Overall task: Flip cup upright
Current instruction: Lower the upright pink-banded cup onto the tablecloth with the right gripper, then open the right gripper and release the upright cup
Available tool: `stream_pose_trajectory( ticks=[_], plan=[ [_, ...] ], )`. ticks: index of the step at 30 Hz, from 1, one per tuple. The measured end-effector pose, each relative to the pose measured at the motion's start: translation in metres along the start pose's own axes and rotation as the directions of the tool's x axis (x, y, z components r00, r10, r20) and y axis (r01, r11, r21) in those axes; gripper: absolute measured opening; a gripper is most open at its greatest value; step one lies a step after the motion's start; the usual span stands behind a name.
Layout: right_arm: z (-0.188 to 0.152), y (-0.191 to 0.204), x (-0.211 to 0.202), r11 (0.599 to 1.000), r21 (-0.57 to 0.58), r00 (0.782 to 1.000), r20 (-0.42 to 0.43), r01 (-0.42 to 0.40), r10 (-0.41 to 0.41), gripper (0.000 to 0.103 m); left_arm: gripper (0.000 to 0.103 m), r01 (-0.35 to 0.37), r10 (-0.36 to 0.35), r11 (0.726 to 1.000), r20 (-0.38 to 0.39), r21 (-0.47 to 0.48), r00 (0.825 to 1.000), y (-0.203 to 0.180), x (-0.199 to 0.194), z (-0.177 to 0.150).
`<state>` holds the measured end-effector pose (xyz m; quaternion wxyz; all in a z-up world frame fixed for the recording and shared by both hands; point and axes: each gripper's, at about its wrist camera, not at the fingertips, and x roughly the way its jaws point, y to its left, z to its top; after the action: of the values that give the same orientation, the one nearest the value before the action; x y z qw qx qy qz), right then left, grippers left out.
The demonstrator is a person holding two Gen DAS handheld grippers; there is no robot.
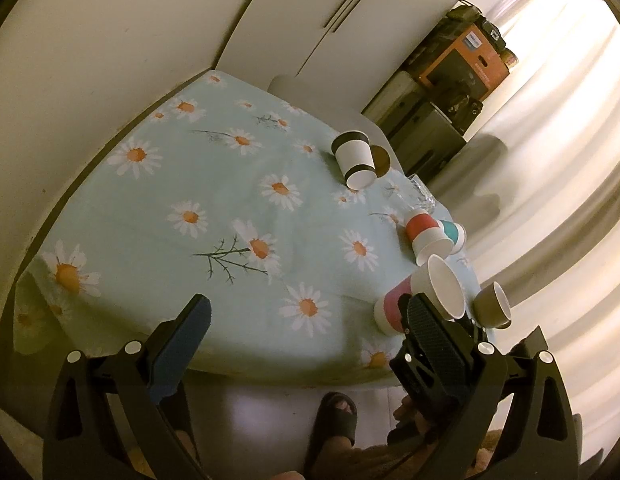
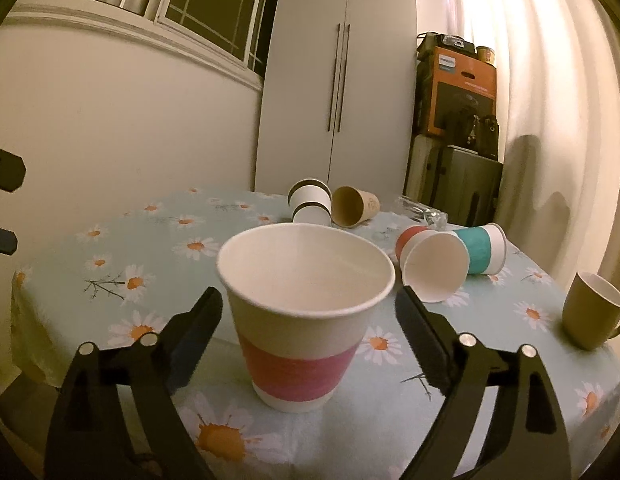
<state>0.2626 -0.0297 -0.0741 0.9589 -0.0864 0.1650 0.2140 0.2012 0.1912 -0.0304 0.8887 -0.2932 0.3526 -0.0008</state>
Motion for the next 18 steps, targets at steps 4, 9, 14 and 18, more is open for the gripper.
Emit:
stream_pose_trajectory(
  ticks=[4, 9, 14, 18],
  plan=[
    [0.002, -0.003, -0.006, 1.0, 0.012, 1.0, -0.003, -0.002, 0.002, 0.096, 0.096, 0.001, -0.001, 1.0, 0.0, 0.0, 1.0, 0.0, 0.0, 0.0],
    [0.005, -0.007, -0.015, 1.0, 0.02, 1.0, -0.022, -0.02, 0.02, 0.098, 0.096, -0.005, 0.005, 1.0, 0.002, 0.009, 1.0, 0.0, 0.0, -0.001],
    [0.011, -0.012, -0.031, 0.999, 0.033, 0.999, -0.037, -0.019, 0.021, 0.098, 0.096, -0.025, 0.025, 0.999, 0.01, 0.026, 1.0, -0.002, -0.003, -0.003],
    [0.015, -0.02, -0.048, 0.997, 0.069, 0.996, -0.075, -0.035, 0.04, 0.098, 0.096, -0.02, 0.019, 0.999, 0.034, 0.04, 0.999, -0.006, -0.013, -0.008]
  ],
)
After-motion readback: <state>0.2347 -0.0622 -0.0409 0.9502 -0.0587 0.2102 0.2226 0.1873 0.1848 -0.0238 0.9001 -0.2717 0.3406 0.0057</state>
